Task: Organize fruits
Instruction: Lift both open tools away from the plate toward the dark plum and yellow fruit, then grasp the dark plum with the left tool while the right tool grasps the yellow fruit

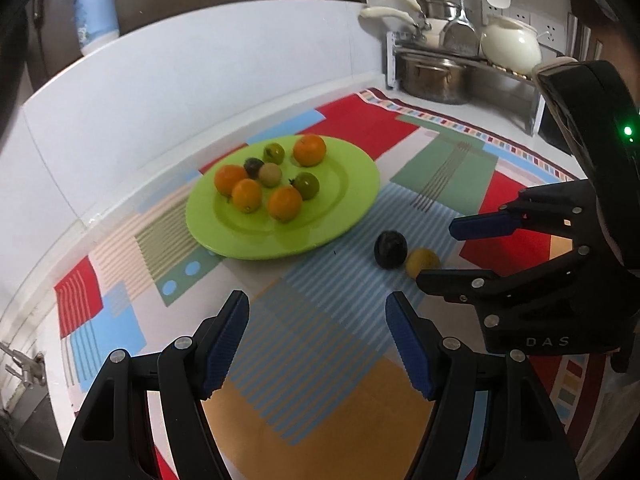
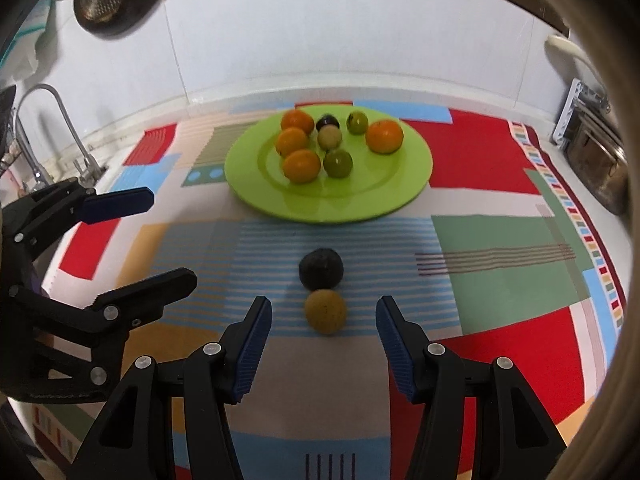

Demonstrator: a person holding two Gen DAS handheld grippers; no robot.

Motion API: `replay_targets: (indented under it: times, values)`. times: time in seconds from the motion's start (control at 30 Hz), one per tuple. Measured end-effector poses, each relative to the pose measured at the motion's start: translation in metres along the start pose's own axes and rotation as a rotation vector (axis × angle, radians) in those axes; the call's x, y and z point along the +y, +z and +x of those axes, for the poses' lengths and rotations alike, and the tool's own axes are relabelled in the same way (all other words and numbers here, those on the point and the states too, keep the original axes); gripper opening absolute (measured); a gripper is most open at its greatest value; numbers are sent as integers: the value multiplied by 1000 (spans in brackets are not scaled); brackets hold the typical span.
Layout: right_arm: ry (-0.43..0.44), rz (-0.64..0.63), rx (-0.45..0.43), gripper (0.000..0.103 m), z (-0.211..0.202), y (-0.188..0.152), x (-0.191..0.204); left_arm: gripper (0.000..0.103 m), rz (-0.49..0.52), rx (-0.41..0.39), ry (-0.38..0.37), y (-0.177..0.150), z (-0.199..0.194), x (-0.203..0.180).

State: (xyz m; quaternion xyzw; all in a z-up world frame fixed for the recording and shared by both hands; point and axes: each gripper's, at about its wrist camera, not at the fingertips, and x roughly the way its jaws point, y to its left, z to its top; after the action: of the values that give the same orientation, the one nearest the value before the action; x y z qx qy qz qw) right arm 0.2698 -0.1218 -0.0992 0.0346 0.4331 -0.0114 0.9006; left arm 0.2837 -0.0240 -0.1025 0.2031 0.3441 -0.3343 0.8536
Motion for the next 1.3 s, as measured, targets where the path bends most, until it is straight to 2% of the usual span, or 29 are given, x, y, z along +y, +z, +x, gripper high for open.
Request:
replay_targets:
  times: [0.1, 0.23, 0.3, 0.47, 0.53, 0.63, 0.7, 1.13, 1.3]
  values:
    - [1, 5, 20, 48, 8, -2, -3, 70, -3, 17, -13, -1, 6, 0]
    - [0, -2, 39, 47, 16, -4, -2, 70, -12, 32, -23, -2, 13, 0]
    - [3, -7, 42, 42, 18, -4, -1, 70, -17, 34, -25, -2, 15, 1]
    - [6, -10, 50, 41, 24, -3, 0, 70, -44, 46, -34, -1, 19, 4]
    - [7, -11, 52, 36, 25, -3, 0, 70, -48, 49, -31, -1, 20, 4]
    - [9, -12, 60, 34, 27, -3, 0, 70, -50, 52, -29, -1, 21, 3]
    - [11, -11, 64, 29, 29, -3, -1, 70, -50, 53, -29, -1, 22, 3]
    - [32, 17, 35, 27, 19, -5, -5, 70, -48, 52, -41, 4, 22, -8]
    - [6, 30, 10, 27, 10, -5, -14, 70, -57, 57, -61, 9, 28, -16]
